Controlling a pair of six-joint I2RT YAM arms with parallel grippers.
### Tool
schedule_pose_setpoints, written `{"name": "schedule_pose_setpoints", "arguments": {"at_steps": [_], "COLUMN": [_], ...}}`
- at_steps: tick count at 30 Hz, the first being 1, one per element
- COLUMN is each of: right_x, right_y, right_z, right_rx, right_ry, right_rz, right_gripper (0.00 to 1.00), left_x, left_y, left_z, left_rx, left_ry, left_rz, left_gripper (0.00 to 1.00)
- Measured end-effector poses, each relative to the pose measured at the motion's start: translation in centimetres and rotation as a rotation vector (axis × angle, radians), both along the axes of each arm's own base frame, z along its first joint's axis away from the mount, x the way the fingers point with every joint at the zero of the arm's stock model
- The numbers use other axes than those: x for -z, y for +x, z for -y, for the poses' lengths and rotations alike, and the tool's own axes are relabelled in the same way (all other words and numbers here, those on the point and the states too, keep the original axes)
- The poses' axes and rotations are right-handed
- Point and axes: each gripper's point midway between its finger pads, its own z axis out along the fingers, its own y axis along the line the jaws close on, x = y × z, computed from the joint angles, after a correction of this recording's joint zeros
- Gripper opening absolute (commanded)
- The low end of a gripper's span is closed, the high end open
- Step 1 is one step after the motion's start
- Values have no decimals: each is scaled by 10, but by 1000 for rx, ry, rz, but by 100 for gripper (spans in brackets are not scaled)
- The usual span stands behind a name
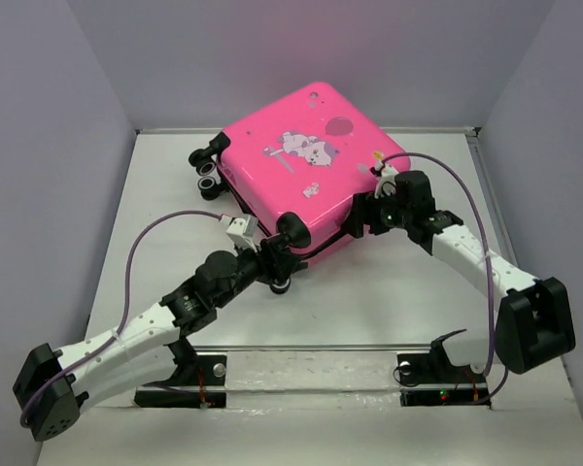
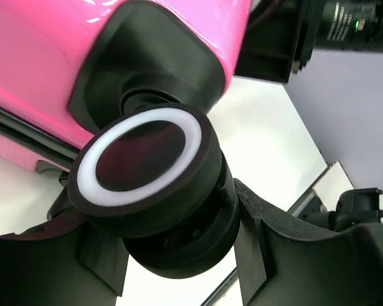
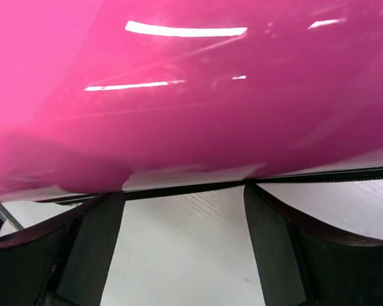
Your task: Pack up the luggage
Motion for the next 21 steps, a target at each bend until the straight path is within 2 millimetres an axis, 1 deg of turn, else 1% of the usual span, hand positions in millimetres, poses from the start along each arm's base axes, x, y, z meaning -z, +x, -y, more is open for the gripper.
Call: {"name": "schedule_pose_setpoints", "arguments": {"at_steps": [1, 2, 3, 4, 6, 7, 8, 9, 11, 12, 13, 14, 15, 16, 17, 19, 21], "right_x": [-4, -9, -18, -28, -45, -57, -61, -63, -54, -44, -32, -18, -6, 8, 20, 36, 44], "right_y": [3, 5, 7, 7, 3, -2, -7, -20, -45, -63, -74, -87, -94, -104, -108, -105, -97], "right_z": [-1, -2, -3, -4, -7, -9, -11, -14, -24, -32, -38, -43, -47, -50, -50, -46, -44], "right_rx": [-17, -32, -48, -63, -85, -90, -95, -106, -128, -157, -168, -181, -191, -199, -191, -155, -121], "right_ry": [11, 19, 38, 63, 101, 126, 141, 158, 186, 197, 197, 194, 193, 188, 182, 172, 168], "right_rz": [5, 16, 33, 51, 100, 140, 172, 202, 212, 202, 190, 165, 158, 131, 123, 122, 142], "right_gripper": [73, 64, 56, 51, 48, 31, 23, 20, 21, 26, 33, 47, 52, 54, 56, 56, 56], "left_x": [-1, -4, -7, -8, -13, -15, -15, -15, -13, -13, -13, -13, -14, -13, -13, -13, -13], "left_y": [2, 2, 4, 5, 4, 4, 3, 1, -3, -4, -6, -8, -8, -9, -10, -11, -12], "left_z": [3, 7, 11, 15, 22, 26, 28, 31, 39, 43, 47, 51, 54, 57, 59, 61, 62], "left_rx": [5, 14, 24, 32, 55, 67, 75, 87, 118, 133, 147, 162, 170, 180, 188, 196, 198], "left_ry": [3, 4, 2, 3, 1, 0, -2, -3, -6, -7, -10, -13, -18, -20, -23, -30, -35], "left_rz": [-1, -3, -3, -7, -11, -13, -18, -26, -48, -57, -68, -79, -85, -92, -99, -108, -113], "left_gripper": [6, 6, 6, 6, 6, 6, 6, 6, 6, 6, 6, 6, 6, 6, 6, 6, 6]}}
